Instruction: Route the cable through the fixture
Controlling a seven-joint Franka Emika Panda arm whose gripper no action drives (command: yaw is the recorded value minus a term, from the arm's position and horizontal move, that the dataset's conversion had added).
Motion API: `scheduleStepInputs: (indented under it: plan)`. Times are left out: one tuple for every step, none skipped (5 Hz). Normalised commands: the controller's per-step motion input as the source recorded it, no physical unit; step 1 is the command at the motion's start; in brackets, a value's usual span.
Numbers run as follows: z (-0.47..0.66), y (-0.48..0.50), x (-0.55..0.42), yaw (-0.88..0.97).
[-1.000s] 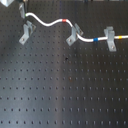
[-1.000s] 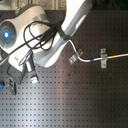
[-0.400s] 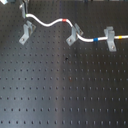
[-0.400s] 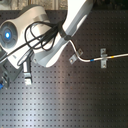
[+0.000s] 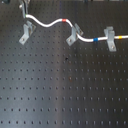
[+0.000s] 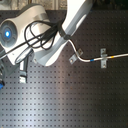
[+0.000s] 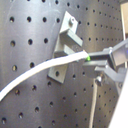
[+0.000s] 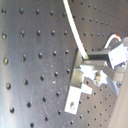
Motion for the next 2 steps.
scheduleStepInputs:
  plan:
    - [-0.03, 0.149, 0.460, 0.36]
    - [-0.04, 0.125, 0.515, 0.28]
